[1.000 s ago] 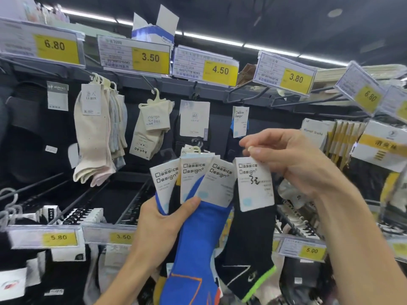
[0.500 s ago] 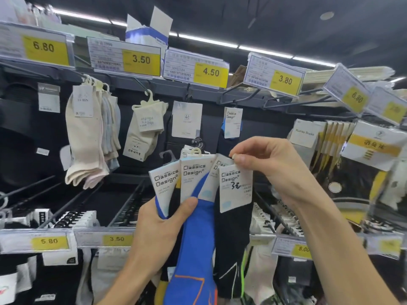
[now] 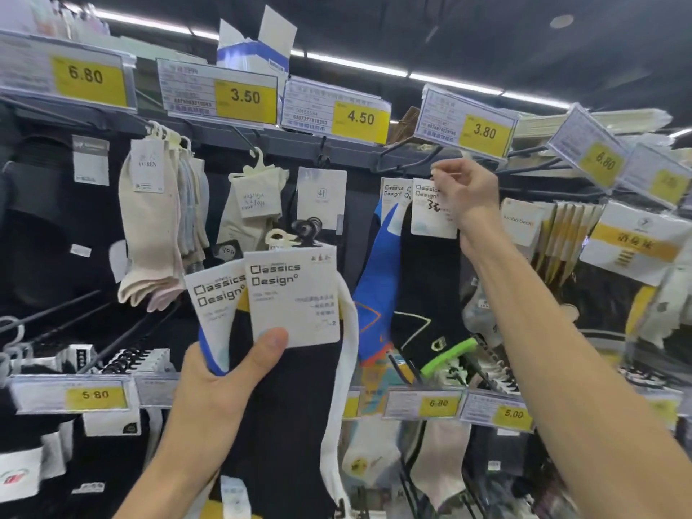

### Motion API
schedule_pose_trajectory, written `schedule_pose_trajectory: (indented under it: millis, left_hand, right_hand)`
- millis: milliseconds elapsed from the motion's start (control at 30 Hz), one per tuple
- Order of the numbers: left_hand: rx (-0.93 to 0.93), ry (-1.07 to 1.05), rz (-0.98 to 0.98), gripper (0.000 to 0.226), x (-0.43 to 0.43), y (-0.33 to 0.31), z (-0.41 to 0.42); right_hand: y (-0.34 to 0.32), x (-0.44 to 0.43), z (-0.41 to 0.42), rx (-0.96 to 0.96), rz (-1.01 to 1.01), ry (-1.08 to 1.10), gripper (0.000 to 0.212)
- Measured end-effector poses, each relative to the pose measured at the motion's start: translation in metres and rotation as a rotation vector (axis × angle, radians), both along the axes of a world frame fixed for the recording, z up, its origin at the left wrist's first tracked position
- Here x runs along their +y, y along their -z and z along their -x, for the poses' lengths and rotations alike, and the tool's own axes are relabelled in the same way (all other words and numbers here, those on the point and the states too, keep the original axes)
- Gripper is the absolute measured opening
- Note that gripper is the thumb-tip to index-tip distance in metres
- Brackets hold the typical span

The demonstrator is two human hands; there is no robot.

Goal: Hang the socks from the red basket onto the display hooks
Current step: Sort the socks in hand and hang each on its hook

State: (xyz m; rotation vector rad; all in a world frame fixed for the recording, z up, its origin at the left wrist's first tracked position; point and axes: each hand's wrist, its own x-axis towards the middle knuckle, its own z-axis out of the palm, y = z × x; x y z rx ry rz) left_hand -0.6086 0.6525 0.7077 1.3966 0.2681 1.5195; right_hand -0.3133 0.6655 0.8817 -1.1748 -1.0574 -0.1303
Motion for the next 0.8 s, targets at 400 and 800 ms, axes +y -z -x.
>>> schedule_pose_trajectory:
  millis: [400,800]
  left_hand:
    - [0.058,0.021,0.035,0.033,-0.006,0.010,0.015]
    - [0.059,0.165,0.083,0.025,-0.013,0.009,0.000]
  right_hand:
    - [-0.003,0.029,0.005,0.000,-0.151,-0.197,0.014]
    - [0.005,0.002,0.015,-0.356,0.105,0.277,0.016]
